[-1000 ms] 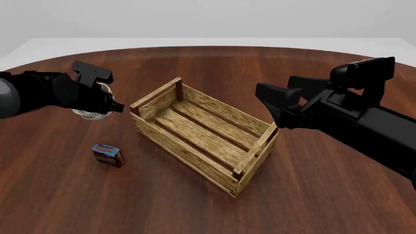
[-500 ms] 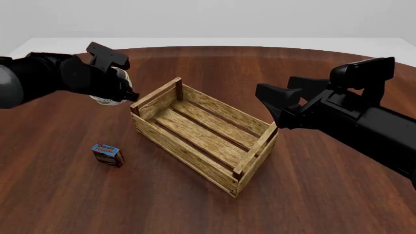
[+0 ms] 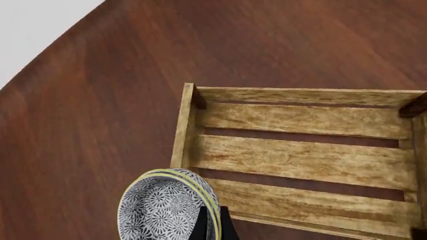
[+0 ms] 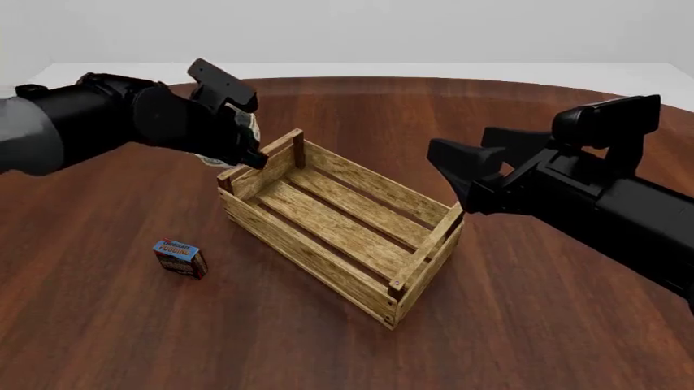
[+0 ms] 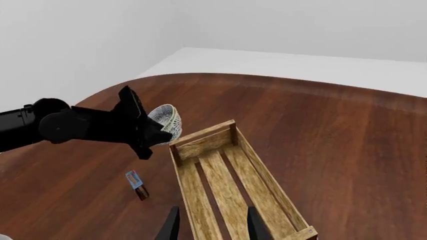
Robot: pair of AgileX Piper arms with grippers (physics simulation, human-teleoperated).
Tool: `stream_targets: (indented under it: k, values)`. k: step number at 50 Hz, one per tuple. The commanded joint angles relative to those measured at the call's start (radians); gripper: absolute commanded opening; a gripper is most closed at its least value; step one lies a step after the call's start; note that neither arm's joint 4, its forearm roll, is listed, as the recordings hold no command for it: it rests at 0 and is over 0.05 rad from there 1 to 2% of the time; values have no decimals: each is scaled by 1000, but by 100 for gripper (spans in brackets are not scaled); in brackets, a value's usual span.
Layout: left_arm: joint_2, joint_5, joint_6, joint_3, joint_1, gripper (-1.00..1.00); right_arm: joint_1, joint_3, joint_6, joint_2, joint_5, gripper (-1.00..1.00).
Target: Stack the right bowl on the left bowl and place them in the tray.
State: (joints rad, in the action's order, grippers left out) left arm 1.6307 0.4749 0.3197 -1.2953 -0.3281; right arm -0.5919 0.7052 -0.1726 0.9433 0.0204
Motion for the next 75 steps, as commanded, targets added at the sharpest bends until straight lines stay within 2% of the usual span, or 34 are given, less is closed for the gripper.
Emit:
stream_targets:
  k: [1,9,35,40,42,56,57,58,61,75]
  values:
    - [-11,-1,21,-25,-63,-100,-1,0,1,0,0,100]
    - [14,1,15,-42,-112,-100,-2,0,2,1,-1,100]
    - [114,17,14,-101,-197,-100,1,-1,0,-25,-15,100]
    - [145,12,34,-113,-183,-100,2,0,-2,-29,-17,100]
    - [162,14,28,-126,-218,-100,3,0,-1,-31,-18,100]
    - [251,17,55,-158,-211,-100,7,2,-4,-25,-14,100]
    - [260,11,60,-158,-208,-100,8,2,-3,-23,-14,100]
    - [266,-13,104,-138,-169,-100,5,2,-2,-24,-15,100]
    - [292,3,69,-164,-208,-100,5,2,-4,-27,-18,100]
    - [355,-9,62,-185,-233,-100,7,3,-4,-35,-23,100]
